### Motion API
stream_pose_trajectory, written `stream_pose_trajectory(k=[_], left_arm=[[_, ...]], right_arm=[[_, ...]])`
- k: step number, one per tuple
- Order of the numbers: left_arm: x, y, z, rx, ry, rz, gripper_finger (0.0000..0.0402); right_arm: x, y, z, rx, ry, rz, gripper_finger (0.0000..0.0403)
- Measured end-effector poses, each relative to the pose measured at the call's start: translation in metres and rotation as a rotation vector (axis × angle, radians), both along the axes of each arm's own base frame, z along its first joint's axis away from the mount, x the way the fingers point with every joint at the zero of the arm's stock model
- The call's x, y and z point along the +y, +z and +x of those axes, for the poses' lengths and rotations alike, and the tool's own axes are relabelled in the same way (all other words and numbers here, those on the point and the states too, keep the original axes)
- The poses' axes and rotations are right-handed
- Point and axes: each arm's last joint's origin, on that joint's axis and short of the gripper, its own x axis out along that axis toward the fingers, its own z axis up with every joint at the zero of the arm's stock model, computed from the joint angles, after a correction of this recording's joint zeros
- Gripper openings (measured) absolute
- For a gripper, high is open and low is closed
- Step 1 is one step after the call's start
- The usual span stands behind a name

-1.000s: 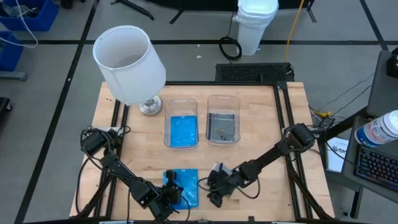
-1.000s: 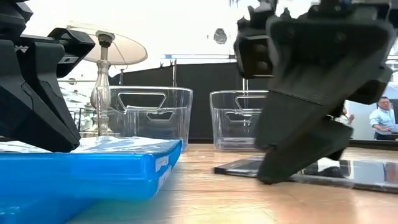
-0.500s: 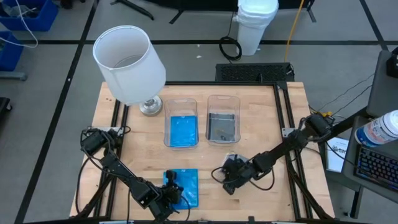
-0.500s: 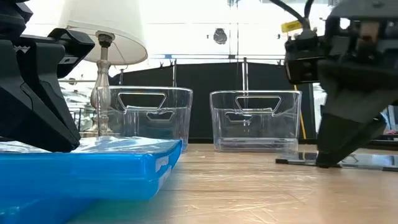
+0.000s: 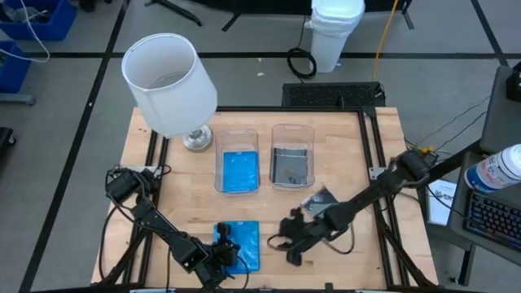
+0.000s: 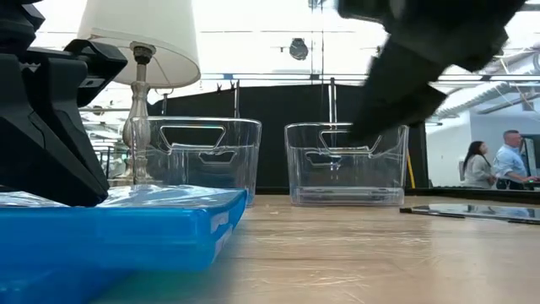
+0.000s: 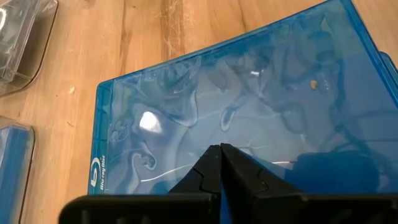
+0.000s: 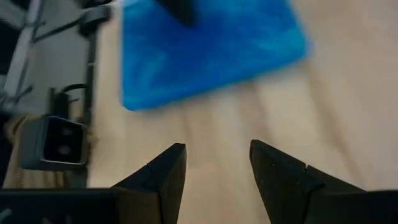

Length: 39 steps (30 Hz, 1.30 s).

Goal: Pick & place jewel cases by type
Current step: Put the blue CD case into the left transparent bin

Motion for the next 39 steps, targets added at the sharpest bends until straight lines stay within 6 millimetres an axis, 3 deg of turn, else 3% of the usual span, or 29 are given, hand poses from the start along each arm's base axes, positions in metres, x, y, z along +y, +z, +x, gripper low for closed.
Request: stream_pose_trajectory(k=[2,6,10,26,32,39], left_arm=[[0.000,0.000,0.000,-0.001,0.001,0.001,0.0008],[0.000,0.000,0.000,-0.002,0.001,0.000,0.0010],[0.000,0.000,0.000,-0.003,0.004,-0.004,0.0020],[-0.002,0.000,0.000,-0.017,-0.001,-0.006,0.0005],[-0.002,0.000,0.000,-0.019,-0.002,-0.009,0.0020],[-0.003,0.000,0.000,-0.019,-0.006,-0.006,0.0007]], right_arm=[[0.010,-0.007,0.015,0.014,0.047,0.019,0.0171],[0.019,-0.044,0.040,0.149,0.055,0.124,0.0171],[0.023,-0.060,0.057,0.148,0.071,0.274,0.0171],[0.014,-0.058,0.071,0.063,-0.120,0.432,0.0171],[0.011,-0.060,0.069,0.047,-0.122,0.441,0.0171],[0.010,-0.061,0.068,-0.030,-0.085,0.426,0.0171]])
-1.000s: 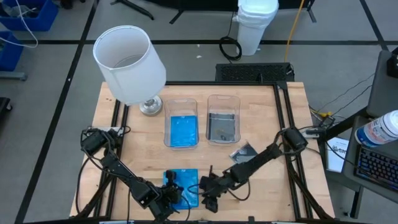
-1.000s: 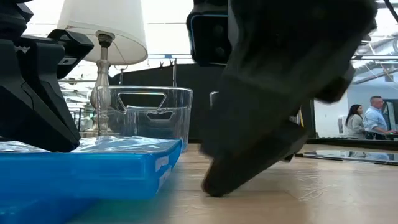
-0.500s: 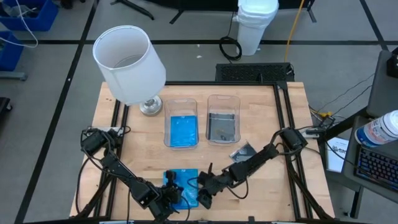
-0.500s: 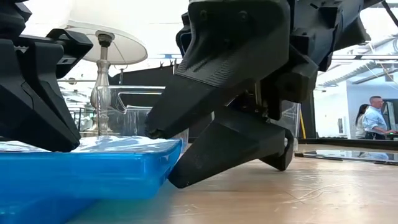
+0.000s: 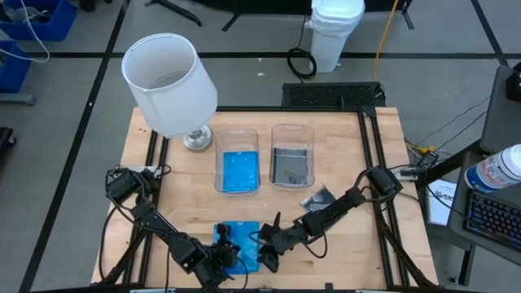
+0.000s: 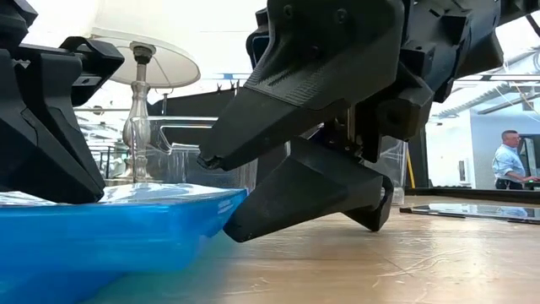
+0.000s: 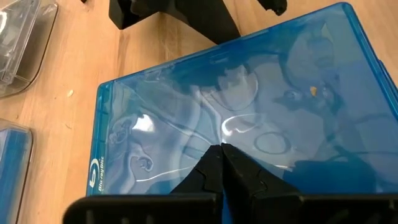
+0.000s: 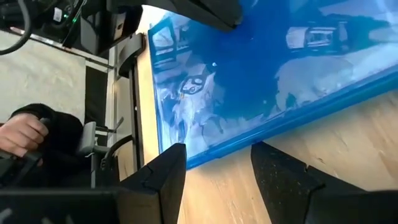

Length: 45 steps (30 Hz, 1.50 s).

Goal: Pick & place jewel cases by type
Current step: Put the blue CD case into the left transparent bin

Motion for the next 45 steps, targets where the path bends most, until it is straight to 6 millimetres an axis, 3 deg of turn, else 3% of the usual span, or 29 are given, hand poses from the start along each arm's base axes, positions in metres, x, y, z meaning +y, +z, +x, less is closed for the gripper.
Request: stream_pose_trajectory(k=[5,10,17,21,23,28,37,45], left_arm=[[0.000,0.000,0.000,-0.002,0.001,0.001,0.0019],[-0.002,0.001,0.000,-0.013,-0.026,0.026,0.0005],[-0.020,0.036,-0.005,-0.058,-0.196,0.047,0.0032],[-0.028,0.067,-0.015,-0.096,-0.230,-0.029,0.0030],[-0.029,0.072,-0.022,-0.080,-0.210,-0.066,0.0021],[-0.032,0.070,-0.037,0.008,-0.160,-0.144,0.0007],[-0.030,0.049,-0.038,0.095,-0.063,-0.146,0.0007],[-0.027,0.048,-0.039,0.105,-0.048,-0.120,0.0021]], right_arm=[[0.000,-0.001,0.000,-0.017,0.024,-0.032,0.0171],[-0.002,-0.004,-0.001,0.001,0.013,-0.090,0.0171],[-0.005,-0.008,-0.004,0.039,0.003,-0.173,0.0171],[-0.001,-0.009,-0.007,0.028,0.029,-0.216,0.0171],[0.002,-0.009,-0.009,0.024,0.039,-0.222,0.0171],[0.007,-0.009,-0.011,0.011,0.052,-0.249,0.0171],[0.012,-0.005,-0.019,0.038,0.082,-0.271,0.0171],[0.018,0.012,-0.036,0.062,0.116,-0.411,0.0171]])
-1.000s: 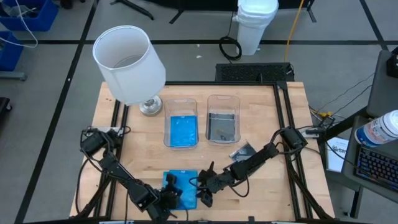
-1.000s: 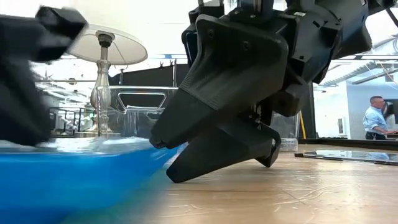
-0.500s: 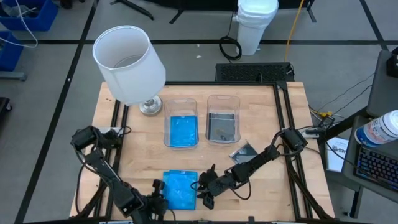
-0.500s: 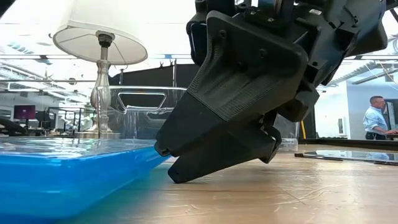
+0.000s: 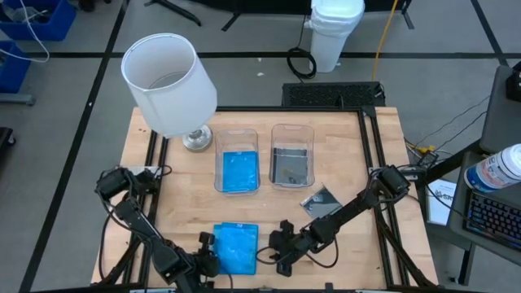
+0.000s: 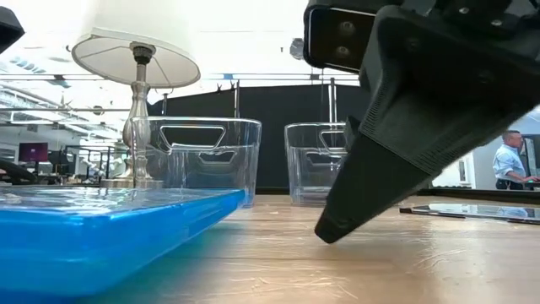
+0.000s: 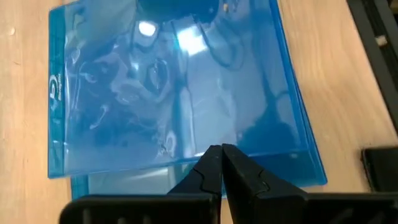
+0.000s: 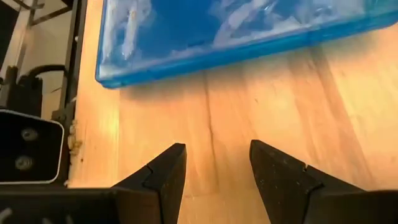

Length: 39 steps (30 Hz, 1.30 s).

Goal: Pick & place jewel cases by type
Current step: Put the blue CD case into the left transparent bin

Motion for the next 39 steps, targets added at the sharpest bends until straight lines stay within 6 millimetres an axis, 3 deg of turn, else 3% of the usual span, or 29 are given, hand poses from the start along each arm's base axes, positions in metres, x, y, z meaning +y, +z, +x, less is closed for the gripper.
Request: stream_pose_trajectory(k=[6,20,39], left_arm=[[0.002,0.000,-0.003,0.023,0.003,0.016,0.0005],[0.004,0.000,-0.002,0.025,0.055,0.002,0.0012],[0.016,-0.014,-0.002,0.021,0.117,0.013,0.0017]], right_arm=[[0.000,-0.002,-0.003,-0.011,-0.017,0.005,0.0171],[-0.010,-0.021,-0.018,-0.114,-0.046,0.107,0.0171],[-0.010,-0.018,-0.019,-0.142,-0.006,0.125,0.0171]])
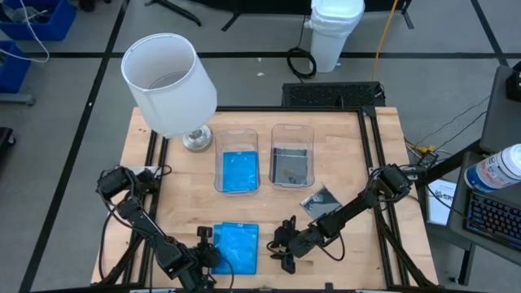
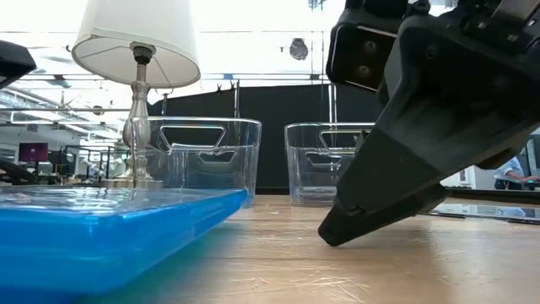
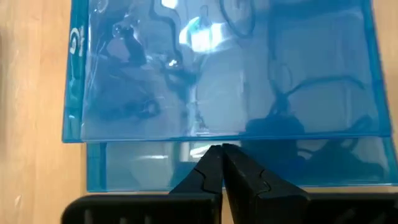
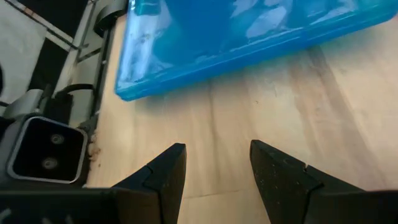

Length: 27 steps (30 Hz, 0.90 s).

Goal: Pick & place jewel cases by type
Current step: Put the blue CD case into the left transparent bin

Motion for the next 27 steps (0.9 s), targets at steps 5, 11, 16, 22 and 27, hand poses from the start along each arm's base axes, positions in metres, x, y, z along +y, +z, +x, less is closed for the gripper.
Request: stream_pose_trajectory(k=[5,11,16,22,27], left_arm=[[-0.003,0.001,0.002,-0.023,-0.029,-0.009,0.0006],[-0.001,0.001,0.006,-0.033,-0.033,-0.012,0.0024],[-0.001,0.001,0.008,-0.039,-0.051,-0.003,0.0019],[-0.002,0.001,0.006,-0.009,-0.074,-0.012,0.0006],[-0.012,0.006,0.002,-0.021,-0.095,-0.035,0.0023]], right_arm=[[0.002,0.004,0.002,-0.040,-0.001,0.029,0.0171],[0.002,0.006,0.004,-0.061,-0.013,0.058,0.0171],[0.002,0.006,0.004,-0.063,-0.010,0.052,0.0171],[0.002,0.006,0.004,-0.065,-0.008,0.048,0.0171],[0.002,0.006,0.004,-0.066,-0.009,0.047,0.0171]])
